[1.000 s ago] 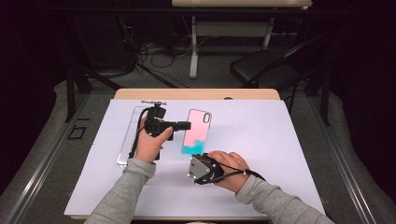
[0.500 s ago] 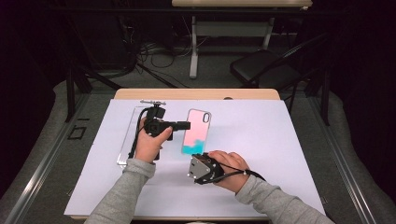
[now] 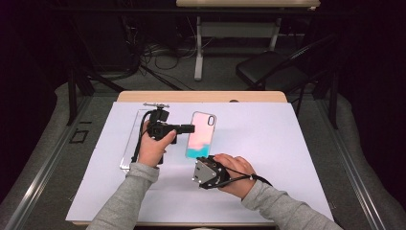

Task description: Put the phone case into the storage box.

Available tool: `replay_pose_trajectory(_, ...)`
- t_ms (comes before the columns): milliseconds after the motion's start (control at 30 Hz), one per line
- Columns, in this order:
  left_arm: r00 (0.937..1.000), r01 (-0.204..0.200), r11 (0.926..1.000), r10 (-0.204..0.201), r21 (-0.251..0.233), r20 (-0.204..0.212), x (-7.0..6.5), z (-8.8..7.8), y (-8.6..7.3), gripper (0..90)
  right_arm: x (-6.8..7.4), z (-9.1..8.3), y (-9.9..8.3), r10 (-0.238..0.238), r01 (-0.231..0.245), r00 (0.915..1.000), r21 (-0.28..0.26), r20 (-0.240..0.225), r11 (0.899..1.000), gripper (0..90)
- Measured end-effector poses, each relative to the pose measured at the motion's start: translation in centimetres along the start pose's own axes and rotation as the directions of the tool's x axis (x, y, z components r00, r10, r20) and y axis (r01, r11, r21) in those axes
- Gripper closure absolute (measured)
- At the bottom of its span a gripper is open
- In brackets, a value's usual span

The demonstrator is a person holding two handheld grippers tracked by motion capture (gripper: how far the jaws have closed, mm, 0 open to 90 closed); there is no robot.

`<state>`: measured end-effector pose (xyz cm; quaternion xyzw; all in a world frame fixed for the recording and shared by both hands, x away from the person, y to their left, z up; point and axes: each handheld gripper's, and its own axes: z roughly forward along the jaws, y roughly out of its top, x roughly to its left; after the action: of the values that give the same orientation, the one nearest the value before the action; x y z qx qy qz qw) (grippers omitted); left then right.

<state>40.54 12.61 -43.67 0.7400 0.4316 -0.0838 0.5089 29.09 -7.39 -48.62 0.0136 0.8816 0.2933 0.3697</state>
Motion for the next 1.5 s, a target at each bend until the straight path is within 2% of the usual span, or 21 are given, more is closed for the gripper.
replay_pose_trajectory(133, 1.0, -0.001, 1.0, 0.001, -0.001, -0.006, 0.0, -0.1, 0.0, 82.2, -0.2, -0.1, 0.1, 0.004, -0.004, 1.0, -0.012, -0.002, 1.0, 77.6)
replay_pose_trajectory(467, 0.9999, 0.005, 0.9998, -0.005, -0.018, -0.011, 0.1, -0.3, 0.0, 82.2, -0.5, -0.6, 0.2, 0.093, -0.093, 0.9957, -0.043, -0.007, 0.995, 67.7)
replay_pose_trajectory(533, 0.9999, 0.001, 0.9999, -0.001, -0.017, -0.014, 0.2, -0.5, 0.0, 82.2, -0.7, -0.8, 0.2, 0.09, -0.09, 0.9959, -0.047, -0.005, 0.995, 66.6)
replay_pose_trajectory(600, 0.9999, 0.003, 0.9997, -0.003, -0.025, -0.014, 0.3, -0.6, -0.1, 82.2, -0.8, -0.9, 0.1, 0.125, -0.125, 0.9921, -0.05, -0.01, 0.991, 65.2)
replay_pose_trajectory(667, 0.9998, 0.003, 0.9995, -0.004, -0.032, -0.018, 0.3, -0.7, -0.1, 82.2, -1.1, -0.9, 0.2, 0.122, -0.122, 0.9925, -0.06, -0.007, 0.991, 63.1)
replay_pose_trajectory(733, 0.9998, -0.004, 0.9994, 0.003, -0.034, -0.021, 0.3, -0.8, -0.2, 82.1, -1.2, -1.0, 0.2, 0.147, -0.147, 0.9891, -0.066, -0.004, 0.987, 60.4)
replay_pose_trajectory(767, 0.9997, -0.001, 0.9993, 0.0, -0.036, -0.023, 0.3, -0.8, -0.2, 82.2, -1.4, -1.1, 0.2, 0.145, -0.145, 0.9894, -0.069, 0.0, 0.987, 59.6)
replay_pose_trajectory(1100, 0.9995, -0.006, 0.9979, 0.004, -0.064, -0.031, 0.6, -1.2, -0.5, 82.2, -2.6, -1.5, 0.0, 0.236, -0.234, 0.9716, -0.101, 0.014, 0.967, 48.2)
replay_pose_trajectory(1333, 0.9994, -0.008, 0.9965, 0.006, -0.084, -0.035, 0.8, -1.4, -1.2, 82.2, -3.4, -2.0, -0.3, 0.276, -0.272, 0.961, -0.129, 0.018, 0.954, 45.6)
replay_pose_trajectory(1433, 0.9992, -0.008, 0.9962, 0.004, -0.087, -0.039, 1.1, -1.5, -1.4, 82.2, -3.8, -2.0, -0.5, 0.305, -0.3, 0.9523, -0.12, 0.019, 0.946, 44.1)
replay_pose_trajectory(1500, 0.9991, -0.005, 0.9956, 0.001, -0.093, -0.043, 1.2, -1.6, -1.5, 82.2, -4.0, -2.0, -0.7, 0.335, -0.331, 0.942, -0.127, 0.014, 0.935, 42.2)
